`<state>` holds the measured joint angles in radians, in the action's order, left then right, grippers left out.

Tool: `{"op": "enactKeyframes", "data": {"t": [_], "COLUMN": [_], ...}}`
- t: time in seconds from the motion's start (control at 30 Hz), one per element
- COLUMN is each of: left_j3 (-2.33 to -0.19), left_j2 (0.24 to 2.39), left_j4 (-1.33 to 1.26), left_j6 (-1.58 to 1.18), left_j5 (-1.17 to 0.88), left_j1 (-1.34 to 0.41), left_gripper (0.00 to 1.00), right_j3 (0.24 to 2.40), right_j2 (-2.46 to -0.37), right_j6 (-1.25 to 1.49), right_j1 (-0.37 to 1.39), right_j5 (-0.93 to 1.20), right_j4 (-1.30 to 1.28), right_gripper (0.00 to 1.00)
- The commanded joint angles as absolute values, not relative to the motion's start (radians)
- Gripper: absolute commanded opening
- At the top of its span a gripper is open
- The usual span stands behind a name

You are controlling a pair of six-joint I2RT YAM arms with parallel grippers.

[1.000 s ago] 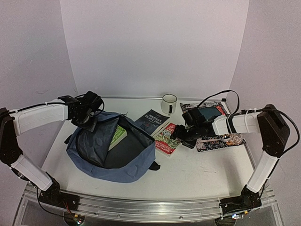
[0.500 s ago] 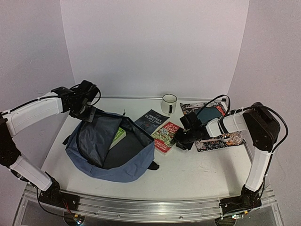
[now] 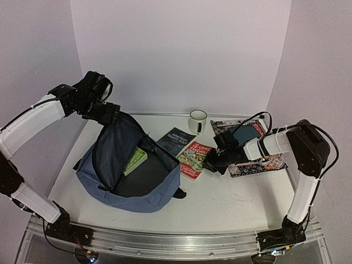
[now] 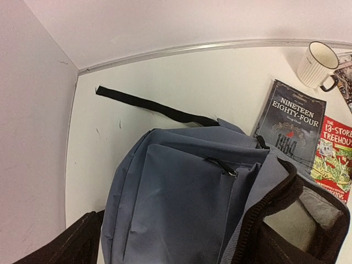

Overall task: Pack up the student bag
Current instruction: Move the book to the center of the board.

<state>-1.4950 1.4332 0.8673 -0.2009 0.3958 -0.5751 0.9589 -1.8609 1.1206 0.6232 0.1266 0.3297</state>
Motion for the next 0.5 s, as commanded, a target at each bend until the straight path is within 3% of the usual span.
{"op": "enactKeyframes", "data": {"t": [0.0,0.17,0.3,0.47], "left_j3": [-1.588,-1.579,-1.453,-1.247], "left_j2": [1.386,1.385,1.398,1.419], "left_j4": [0.858,0.875,0.883,0.813], "left_j6": [-0.173,-0.167,-0.232,-0.329], "left_j5": [0.434,0.476,0.552,0.495], "left_j1": [-0.571,-0.571,-0.571,-0.565], "left_gripper": [0.91,0.93,0.93,0.93], "right_j3": [0.887,0.806,0.771,0.781], "right_j2": [-1.763,-1.677,-1.620,-1.592], "right_j6": [1.087,1.056,0.992,0.888], "right_j1": [0.621,0.621,0.621,0.623], "right_j5": [0.164,0.204,0.242,0.272], "right_j4": [0.280,0.244,0.178,0.104], "right_gripper": [0.00,0.00,0.00,0.00]}}
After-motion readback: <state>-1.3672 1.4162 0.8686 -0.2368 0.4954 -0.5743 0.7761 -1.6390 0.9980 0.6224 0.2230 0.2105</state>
